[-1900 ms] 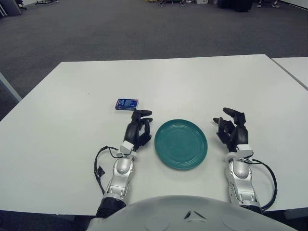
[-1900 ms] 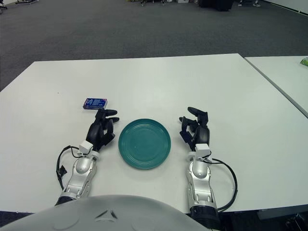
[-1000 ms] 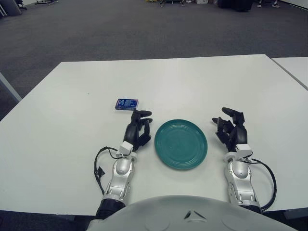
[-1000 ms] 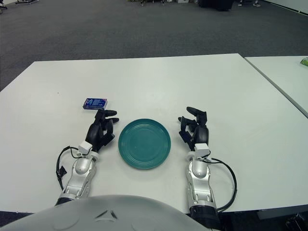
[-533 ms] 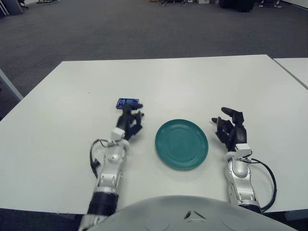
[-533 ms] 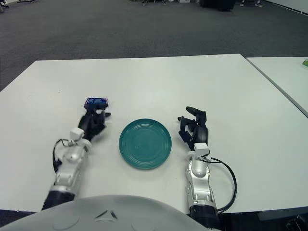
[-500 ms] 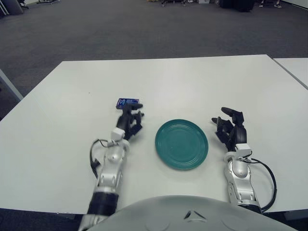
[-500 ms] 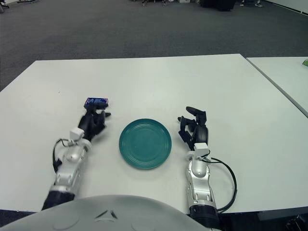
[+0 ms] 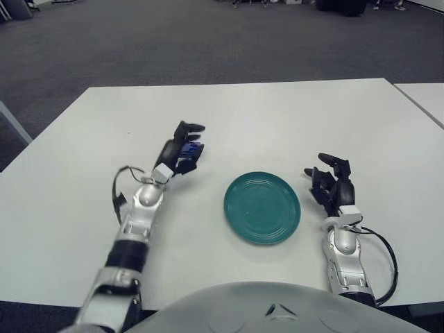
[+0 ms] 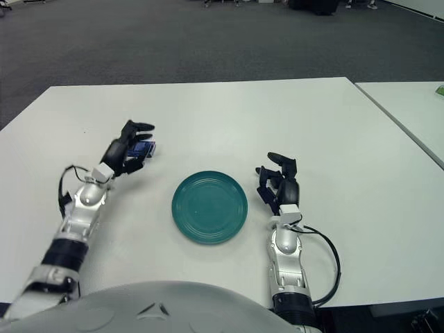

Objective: Put the gum into the plate.

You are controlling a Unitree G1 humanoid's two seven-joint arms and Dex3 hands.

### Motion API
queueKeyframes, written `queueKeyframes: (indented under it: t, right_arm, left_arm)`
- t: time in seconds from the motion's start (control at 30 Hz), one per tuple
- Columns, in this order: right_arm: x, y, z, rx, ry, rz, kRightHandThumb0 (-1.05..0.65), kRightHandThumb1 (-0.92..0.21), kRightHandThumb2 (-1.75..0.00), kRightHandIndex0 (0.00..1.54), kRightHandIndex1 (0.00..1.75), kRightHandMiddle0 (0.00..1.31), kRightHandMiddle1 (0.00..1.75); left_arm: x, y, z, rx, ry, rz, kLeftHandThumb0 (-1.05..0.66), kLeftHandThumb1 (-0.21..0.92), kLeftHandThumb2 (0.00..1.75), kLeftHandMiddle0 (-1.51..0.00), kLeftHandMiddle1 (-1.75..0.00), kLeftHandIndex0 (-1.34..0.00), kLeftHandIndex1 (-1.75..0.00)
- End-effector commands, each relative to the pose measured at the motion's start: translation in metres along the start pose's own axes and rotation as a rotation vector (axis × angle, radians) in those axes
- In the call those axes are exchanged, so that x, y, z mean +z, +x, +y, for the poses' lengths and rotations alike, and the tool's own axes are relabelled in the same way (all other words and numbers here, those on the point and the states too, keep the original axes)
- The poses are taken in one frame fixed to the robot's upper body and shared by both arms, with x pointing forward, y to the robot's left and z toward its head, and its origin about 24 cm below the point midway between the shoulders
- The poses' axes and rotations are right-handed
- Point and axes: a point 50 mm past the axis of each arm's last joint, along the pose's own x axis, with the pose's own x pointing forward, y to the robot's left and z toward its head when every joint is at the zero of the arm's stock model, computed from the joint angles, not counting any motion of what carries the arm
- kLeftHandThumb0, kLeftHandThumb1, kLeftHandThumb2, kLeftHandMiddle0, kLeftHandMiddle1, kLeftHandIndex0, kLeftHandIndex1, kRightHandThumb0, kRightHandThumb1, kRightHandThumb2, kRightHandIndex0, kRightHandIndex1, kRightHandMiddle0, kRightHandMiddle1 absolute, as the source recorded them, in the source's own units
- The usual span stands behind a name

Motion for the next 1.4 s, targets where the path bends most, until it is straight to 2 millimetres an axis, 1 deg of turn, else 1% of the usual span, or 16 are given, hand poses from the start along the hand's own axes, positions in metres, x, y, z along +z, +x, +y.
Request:
queueKeyframes:
  t: [0.0, 0.1, 0.17, 0.23, 0.3, 0.37, 0.53, 0.63, 0.77, 0.9, 1.1, 1.2, 1.37]
  right_arm:
    - [-0.037, -0.024, -0.001, 0.001, -0.014, 0.202, -0.55, -0.92, -0.67, 0.53, 0.86, 0.07, 1.16]
    - [-0.037, -0.025, -0.002, 0.000, -0.016, 0.202, -0.55, -0.92, -0.68, 0.53, 0.86, 0.06, 1.15]
    - [-0.037, -0.026, -0.003, 0.000, -0.018, 0.201, -0.56, -0.92, -0.68, 0.53, 0.86, 0.06, 1.15]
    - [-0.036, -0.027, -0.003, -0.001, -0.021, 0.199, -0.55, -0.92, -0.68, 0.53, 0.86, 0.06, 1.15]
    - [-0.036, -0.027, -0.004, -0.002, -0.022, 0.198, -0.55, -0.92, -0.68, 0.53, 0.86, 0.06, 1.15]
    - [-0.036, -0.029, -0.005, -0.004, -0.024, 0.198, -0.55, -0.92, -0.67, 0.53, 0.86, 0.05, 1.15]
    - [-0.036, -0.031, -0.007, -0.013, -0.025, 0.200, -0.53, -0.92, -0.67, 0.53, 0.85, 0.05, 1.15]
    - [-0.035, -0.033, -0.009, -0.017, -0.028, 0.198, -0.53, -0.92, -0.66, 0.53, 0.85, 0.05, 1.16]
    - [-0.035, -0.036, -0.011, -0.026, -0.032, 0.193, -0.53, -0.92, -0.66, 0.53, 0.85, 0.06, 1.17]
    - [-0.036, -0.039, -0.014, -0.035, -0.032, 0.197, -0.53, -0.92, -0.66, 0.53, 0.86, 0.07, 1.18]
    - [-0.037, -0.042, -0.017, -0.044, -0.033, 0.202, -0.52, -0.92, -0.66, 0.53, 0.86, 0.06, 1.18]
    - [-0.036, -0.044, -0.019, -0.052, -0.038, 0.207, -0.52, -0.92, -0.66, 0.51, 0.85, 0.06, 1.18]
    - [-0.035, -0.046, -0.021, -0.059, -0.043, 0.211, -0.52, -0.92, -0.67, 0.50, 0.83, 0.07, 1.18]
  left_arm:
    - [0.008, 0.021, 0.014, 0.001, 0.155, -0.108, -0.71, 0.92, 0.45, -0.14, -0.51, 0.00, -0.89]
    - [-0.001, 0.028, 0.021, -0.028, 0.254, -0.110, -0.74, 0.92, 0.40, -0.14, -0.46, 0.00, -0.90]
    - [-0.010, 0.032, 0.027, -0.064, 0.308, -0.078, -0.77, 0.92, 0.40, -0.14, -0.44, 0.00, -0.91]
    - [-0.013, 0.037, 0.029, -0.107, 0.351, -0.057, -0.81, 0.92, 0.42, -0.13, -0.42, 0.00, -0.91]
    - [-0.013, 0.041, 0.030, -0.132, 0.372, -0.051, -0.82, 0.92, 0.43, -0.12, -0.41, 0.00, -0.91]
    - [-0.015, 0.046, 0.029, -0.194, 0.423, -0.033, -0.84, 0.92, 0.45, -0.11, -0.40, 0.00, -0.90]
    - [-0.021, 0.062, 0.027, -0.343, 0.552, 0.059, -0.89, 0.92, 0.48, -0.09, -0.37, 0.00, -0.84]
    - [-0.025, 0.067, 0.027, -0.400, 0.604, 0.106, -0.91, 0.92, 0.47, -0.08, -0.34, 0.00, -0.80]
    - [-0.036, 0.066, 0.024, -0.460, 0.678, 0.176, -0.93, 0.92, 0.44, -0.08, -0.32, 0.00, -0.80]
    - [-0.044, 0.060, 0.022, -0.507, 0.739, 0.203, -0.93, 0.92, 0.40, -0.09, -0.31, 0.00, -0.84]
    - [-0.046, 0.058, 0.021, -0.553, 0.776, 0.201, -0.95, 0.92, 0.35, -0.10, -0.31, 0.00, -0.88]
    - [-0.050, 0.054, 0.020, -0.598, 0.808, 0.212, -0.99, 0.92, 0.34, -0.09, -0.31, 0.00, -0.91]
    - [-0.055, 0.051, 0.019, -0.667, 0.843, 0.263, -1.04, 0.92, 0.30, -0.07, -0.29, 0.00, -0.96]
